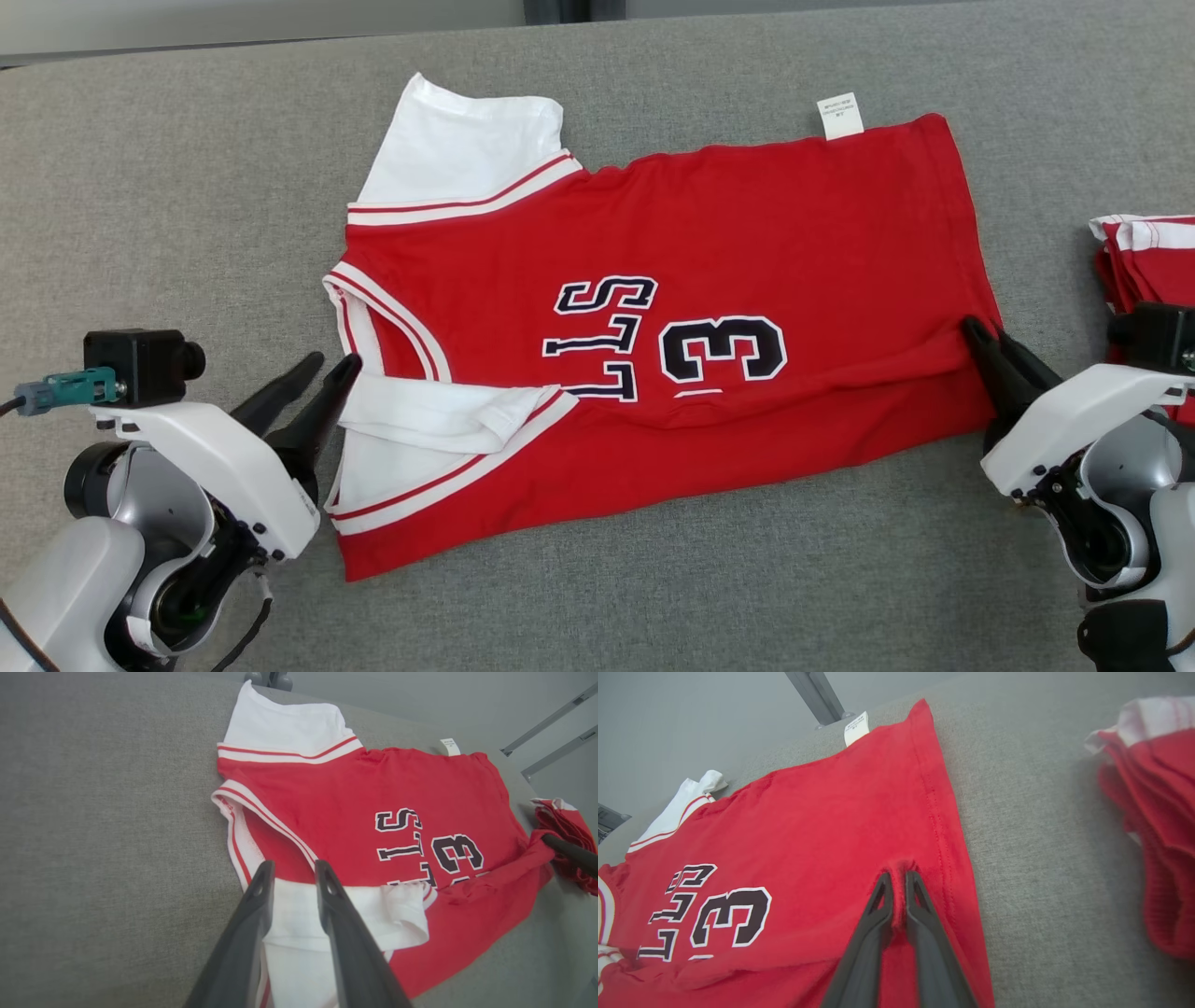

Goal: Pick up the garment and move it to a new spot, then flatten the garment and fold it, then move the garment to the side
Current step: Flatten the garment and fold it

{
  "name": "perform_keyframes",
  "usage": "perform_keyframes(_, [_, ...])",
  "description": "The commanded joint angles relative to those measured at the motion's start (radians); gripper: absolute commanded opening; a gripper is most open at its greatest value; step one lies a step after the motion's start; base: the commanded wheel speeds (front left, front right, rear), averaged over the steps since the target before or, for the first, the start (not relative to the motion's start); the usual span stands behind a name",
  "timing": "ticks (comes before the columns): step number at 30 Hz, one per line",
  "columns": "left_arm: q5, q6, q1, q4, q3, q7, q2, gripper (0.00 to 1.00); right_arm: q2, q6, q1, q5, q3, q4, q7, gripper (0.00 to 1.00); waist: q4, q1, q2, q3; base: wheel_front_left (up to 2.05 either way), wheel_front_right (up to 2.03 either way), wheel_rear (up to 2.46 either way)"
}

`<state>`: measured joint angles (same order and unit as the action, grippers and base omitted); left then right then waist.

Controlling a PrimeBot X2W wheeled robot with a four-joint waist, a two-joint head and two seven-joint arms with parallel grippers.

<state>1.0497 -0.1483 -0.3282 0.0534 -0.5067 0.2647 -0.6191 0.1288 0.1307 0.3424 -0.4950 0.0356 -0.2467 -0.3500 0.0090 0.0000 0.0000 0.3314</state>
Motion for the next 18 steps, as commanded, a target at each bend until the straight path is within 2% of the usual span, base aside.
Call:
perform_keyframes(1, [0.009, 0.007, -0.015, -0.009, 0.012, -0.019, 0.011, 1.00, 0.006, 0.000, 0.007, -0.012, 0.005, -0.001, 0.029, 1.00, -0.001, 0.0000, 0.0000, -0.002, 0.00, 0.00, 0.00])
perform_keyframes(5, [0.012, 0.009, -0.003, -0.046, 0.051, -0.104, 0.044, 1.00, 0.006, 0.000, -0.003, -0.030, 0.004, -0.003, 0.120, 1.00, -0.005, 0.0000, 0.0000, -0.012, 0.00, 0.00, 0.00])
perform_keyframes(8, [-0.013, -0.007, 0.013, -0.051, 0.081, -0.192, 0.065, 1.00, 0.002, 0.000, -0.028, -0.027, 0.010, 0.012, 0.193, 1.00, -0.004, 0.0000, 0.0000, -0.026, 0.00, 0.00, 0.00])
perform_keyframes(15, [-0.134, -0.088, 0.059, -0.002, 0.140, -0.432, 0.094, 1.00, 0.010, 0.000, -0.106, 0.086, 0.010, 0.112, 0.420, 1.00, -0.001, 0.0000, 0.0000, -0.070, 0.00, 0.00, 0.00])
perform_keyframes(18, [-0.197, -0.129, 0.088, 0.042, 0.158, -0.493, 0.106, 1.00, 0.011, 0.000, -0.148, 0.155, 0.008, 0.158, 0.492, 1.00, 0.001, 0.0000, 0.0000, -0.098, 0.00, 0.00, 0.00])
